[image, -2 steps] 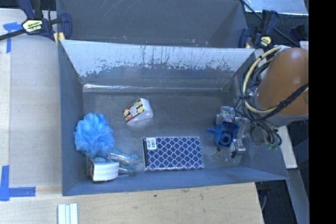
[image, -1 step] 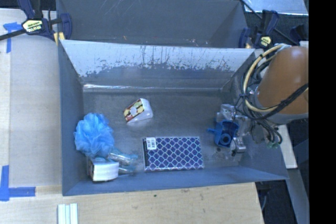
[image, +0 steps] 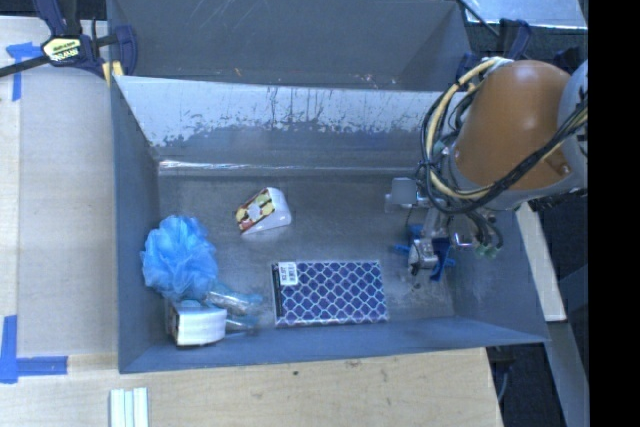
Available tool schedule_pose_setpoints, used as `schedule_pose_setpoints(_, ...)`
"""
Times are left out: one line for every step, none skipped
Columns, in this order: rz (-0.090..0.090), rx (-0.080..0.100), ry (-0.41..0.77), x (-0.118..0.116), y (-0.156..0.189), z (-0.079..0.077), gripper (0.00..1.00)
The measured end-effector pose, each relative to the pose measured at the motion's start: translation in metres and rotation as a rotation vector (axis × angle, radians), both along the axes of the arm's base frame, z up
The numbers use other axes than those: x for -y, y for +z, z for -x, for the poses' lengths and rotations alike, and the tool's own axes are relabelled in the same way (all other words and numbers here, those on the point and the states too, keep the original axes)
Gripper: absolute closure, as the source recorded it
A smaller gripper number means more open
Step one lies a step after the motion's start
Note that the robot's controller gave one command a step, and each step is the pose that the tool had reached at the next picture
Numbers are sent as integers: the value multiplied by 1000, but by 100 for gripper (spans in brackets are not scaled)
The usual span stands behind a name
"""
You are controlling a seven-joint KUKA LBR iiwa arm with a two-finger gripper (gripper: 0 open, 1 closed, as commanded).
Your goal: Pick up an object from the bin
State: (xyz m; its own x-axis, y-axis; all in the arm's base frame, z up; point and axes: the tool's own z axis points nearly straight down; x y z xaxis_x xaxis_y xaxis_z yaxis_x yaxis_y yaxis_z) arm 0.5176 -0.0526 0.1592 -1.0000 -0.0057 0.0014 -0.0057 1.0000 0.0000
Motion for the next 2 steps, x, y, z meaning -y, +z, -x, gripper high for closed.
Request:
schedule_pose_setpoints(2, 5, 47, 18, -1, 14, 0)
schedule_pose_setpoints(-2, 1, -81, -60, -93, -37, 0)
